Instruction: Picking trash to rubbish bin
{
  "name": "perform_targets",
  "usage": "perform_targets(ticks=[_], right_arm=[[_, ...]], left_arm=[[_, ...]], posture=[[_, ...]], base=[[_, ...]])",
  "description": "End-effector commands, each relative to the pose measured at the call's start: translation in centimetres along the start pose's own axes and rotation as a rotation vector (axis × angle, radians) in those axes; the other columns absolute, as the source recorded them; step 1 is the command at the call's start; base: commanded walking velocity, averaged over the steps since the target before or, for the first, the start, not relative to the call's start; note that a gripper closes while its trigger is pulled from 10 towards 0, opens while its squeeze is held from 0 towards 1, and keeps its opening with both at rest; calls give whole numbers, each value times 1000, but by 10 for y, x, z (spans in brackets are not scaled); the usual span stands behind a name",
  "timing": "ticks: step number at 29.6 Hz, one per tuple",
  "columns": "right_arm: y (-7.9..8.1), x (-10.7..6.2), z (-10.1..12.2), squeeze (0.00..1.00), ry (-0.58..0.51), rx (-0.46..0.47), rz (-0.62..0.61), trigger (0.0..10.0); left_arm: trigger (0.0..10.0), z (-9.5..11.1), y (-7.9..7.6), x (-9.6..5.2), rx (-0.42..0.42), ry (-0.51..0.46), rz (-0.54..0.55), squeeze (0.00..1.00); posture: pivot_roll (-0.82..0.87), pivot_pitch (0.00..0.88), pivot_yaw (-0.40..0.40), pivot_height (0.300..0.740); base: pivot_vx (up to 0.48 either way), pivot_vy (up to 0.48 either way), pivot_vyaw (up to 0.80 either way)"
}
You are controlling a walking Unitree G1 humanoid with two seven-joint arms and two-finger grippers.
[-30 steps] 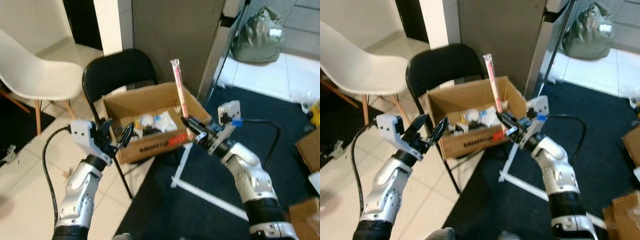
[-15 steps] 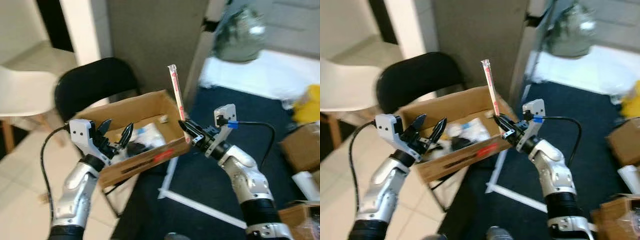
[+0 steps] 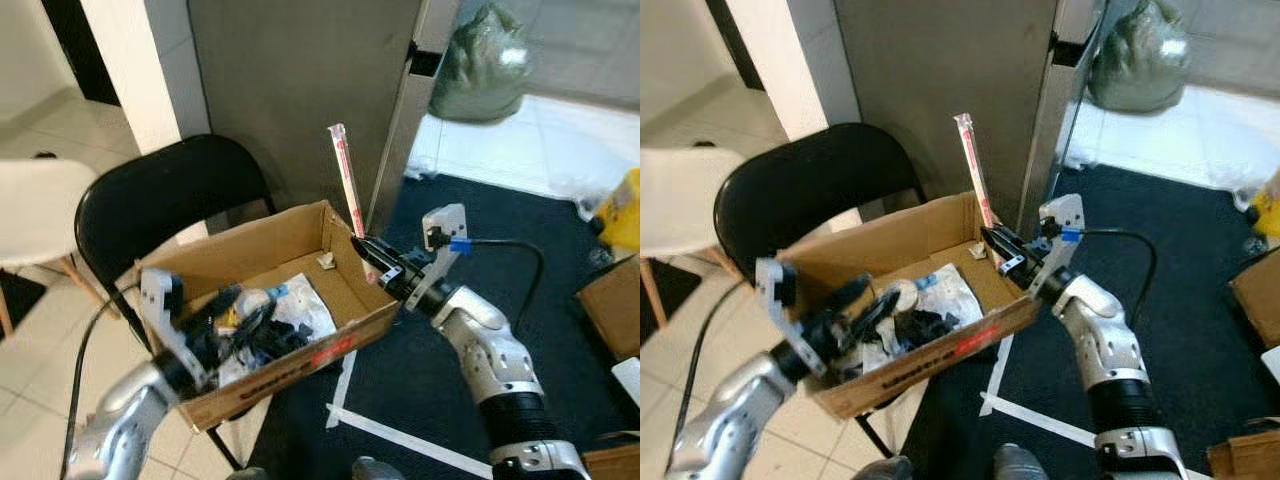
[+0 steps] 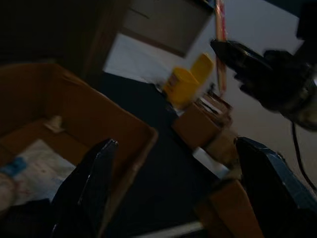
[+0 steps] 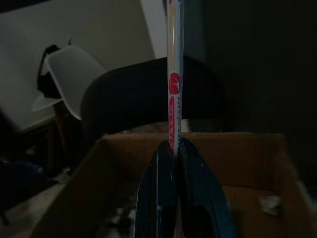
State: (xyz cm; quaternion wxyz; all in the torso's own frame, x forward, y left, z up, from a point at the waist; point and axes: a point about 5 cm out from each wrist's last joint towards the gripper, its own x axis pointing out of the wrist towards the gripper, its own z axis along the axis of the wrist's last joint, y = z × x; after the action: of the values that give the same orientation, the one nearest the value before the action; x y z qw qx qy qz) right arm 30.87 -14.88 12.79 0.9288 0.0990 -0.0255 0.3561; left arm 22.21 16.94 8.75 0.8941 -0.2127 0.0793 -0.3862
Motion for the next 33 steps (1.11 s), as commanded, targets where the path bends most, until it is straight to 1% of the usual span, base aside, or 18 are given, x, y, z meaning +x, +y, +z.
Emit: perform_targets(ticks=[1,2,5,6,8,9,10,11,12,13,14,15,18,21,23,24,27,33], right_arm=[[4,0,-1,0,20,-41,49,10000],[4,0,-1,0,20,-41,49,10000],[7,8,8,0,57,-160,122,10000],[7,8,8,0,57,-160,122,10000],[6,14,12,0,82,-217,138,10000],[6,14,12,0,82,-217,138,10000],[4,27,19,0,132,-304,131,10000],[3,34,21,0,157,-350,122,10000],[3,34,21,0,157,-350,122,10000],[3,38,22,0,170,-378,121,10000],[8,47,26,0,169,-388,139,10000],[8,47,26,0,169,-388,139,10000],[13,59,29,0,168,-379,159,10000],[13,69,29,0,190,-381,140,10000],[8,84,25,0,263,-424,94,10000],[6,93,20,0,322,-459,66,10000],[6,100,17,0,365,-468,40,10000],[7,107,11,0,423,-472,-3,10000]], left_arm=[[10000,-6,-3,-11,-17,71,-37,0],[10000,-6,-3,-11,-17,71,-37,0],[10000,-7,-4,-21,-13,126,-54,0],[10000,-7,-4,-21,-13,126,-54,0],[10000,-5,-3,-25,-8,140,-53,0],[10000,-5,-3,-25,-8,140,-53,0],[10000,-1,-2,-28,7,150,-48,0],[10000,1,-1,-30,19,158,-45,0],[10000,1,-1,-30,19,158,-45,0],[10000,3,0,-31,25,163,-42,0],[10000,7,1,-36,45,170,-38,0],[10000,7,1,-36,45,170,-38,0],[10000,13,3,-40,70,179,-33,0],[10000,16,4,-42,86,178,-31,0],[10000,21,3,-42,113,167,-23,0],[10000,25,2,-41,126,153,-23,0],[10000,26,-2,-40,133,148,-26,0],[10000,24,-6,-37,141,153,-25,0]], posture=[[40,0,-33,740],[40,0,-33,740],[40,0,-33,740],[40,0,-33,740],[49,0,-25,740],[49,0,-25,740],[52,0,-26,740],[54,0,-27,740],[54,0,-27,740],[54,0,-27,740],[57,0,-25,740],[57,0,-25,740],[59,0,-26,740],[64,0,-31,740],[76,0,-46,740],[87,0,-54,740],[100,0,-61,740],[102,0,-69,740]], base=[[0,0,0],[0,0,0],[0,0,0],[0,0,0],[0,0,0],[0,0,0],[0,0,0],[0,0,0],[0,0,0],[0,0,0],[0,0,0],[0,0,0],[0,0,0],[0,0,0],[0,0,0],[0,0,0],[0,0,0],[0,0,0]])
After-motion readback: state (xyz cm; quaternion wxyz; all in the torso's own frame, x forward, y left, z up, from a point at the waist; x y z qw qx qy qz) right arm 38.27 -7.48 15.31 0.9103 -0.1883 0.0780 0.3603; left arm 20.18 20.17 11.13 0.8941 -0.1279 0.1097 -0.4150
